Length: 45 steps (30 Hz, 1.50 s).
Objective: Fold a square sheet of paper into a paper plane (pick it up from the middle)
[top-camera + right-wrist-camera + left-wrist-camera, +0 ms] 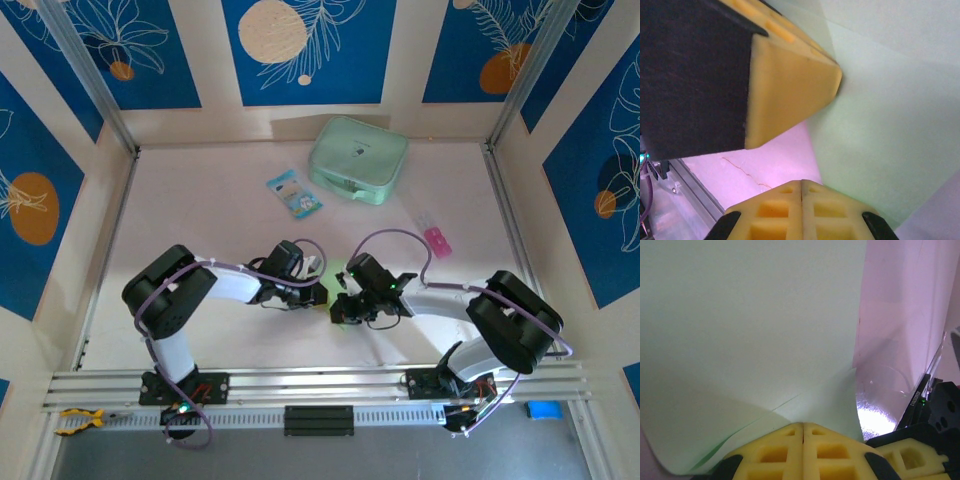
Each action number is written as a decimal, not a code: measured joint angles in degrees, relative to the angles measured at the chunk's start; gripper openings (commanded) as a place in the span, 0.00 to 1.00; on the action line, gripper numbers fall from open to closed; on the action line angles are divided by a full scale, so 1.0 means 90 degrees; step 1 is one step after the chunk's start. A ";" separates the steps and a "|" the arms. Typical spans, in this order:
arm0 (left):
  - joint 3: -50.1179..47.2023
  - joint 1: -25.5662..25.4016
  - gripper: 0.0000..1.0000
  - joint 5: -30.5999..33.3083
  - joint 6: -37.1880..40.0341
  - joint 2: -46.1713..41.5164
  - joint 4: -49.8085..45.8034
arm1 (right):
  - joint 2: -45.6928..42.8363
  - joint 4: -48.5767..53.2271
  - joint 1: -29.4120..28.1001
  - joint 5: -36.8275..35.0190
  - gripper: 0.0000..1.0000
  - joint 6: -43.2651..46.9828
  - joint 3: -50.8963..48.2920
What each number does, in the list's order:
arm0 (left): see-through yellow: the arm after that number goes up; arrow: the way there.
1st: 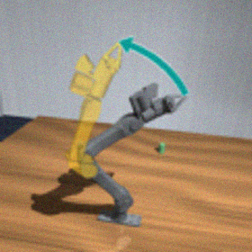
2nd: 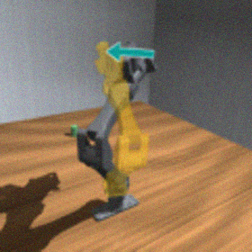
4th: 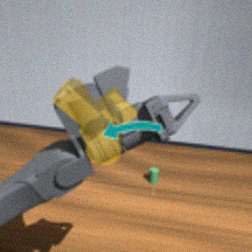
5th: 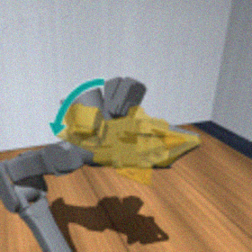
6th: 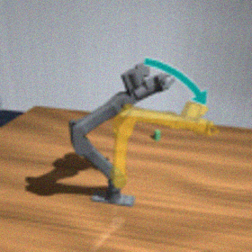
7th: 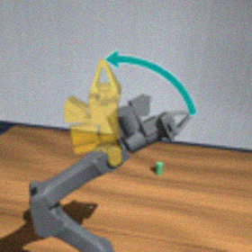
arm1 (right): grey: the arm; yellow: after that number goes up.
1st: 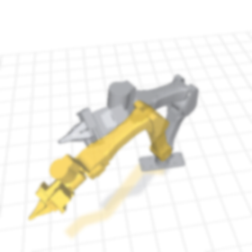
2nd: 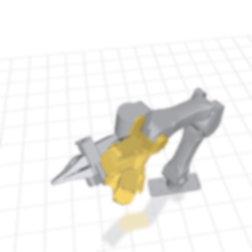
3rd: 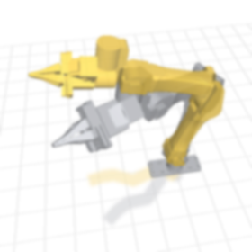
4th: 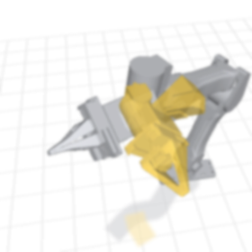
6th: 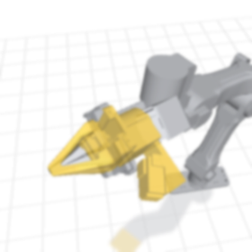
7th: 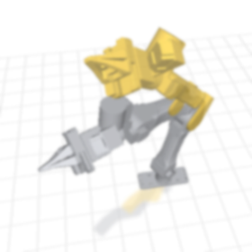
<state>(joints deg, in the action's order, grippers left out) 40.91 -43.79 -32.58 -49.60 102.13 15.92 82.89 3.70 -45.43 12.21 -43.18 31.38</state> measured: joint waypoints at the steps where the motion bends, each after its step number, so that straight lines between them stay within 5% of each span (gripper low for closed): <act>1: 0.0005 0.0000 0.01 -0.0002 0.0010 0.0000 -0.0010 | 0.0000 0.0002 -0.0002 0.0000 0.07 -0.0007 -0.0017; 17: 0.0022 0.0000 0.01 -0.0002 0.0024 0.0002 -0.0046 | -0.0828 0.0226 -0.0051 -0.0022 0.09 -0.0187 -0.0474; 28: 0.0032 0.0000 0.01 -0.0022 0.0024 0.0012 -0.0053 | 0.0301 -0.0114 -0.0053 -0.0027 0.11 -0.0138 0.0199; 45: 0.0058 0.0000 0.00 -0.0046 0.0066 0.0032 -0.0083 | -0.0515 -0.1171 0.0002 0.0277 0.13 -0.0486 -0.1178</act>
<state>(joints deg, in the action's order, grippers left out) 41.43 -43.79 -32.99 -49.01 102.41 15.18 78.26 -6.83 -45.41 14.70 -47.55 20.78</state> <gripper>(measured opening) 0.064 0.126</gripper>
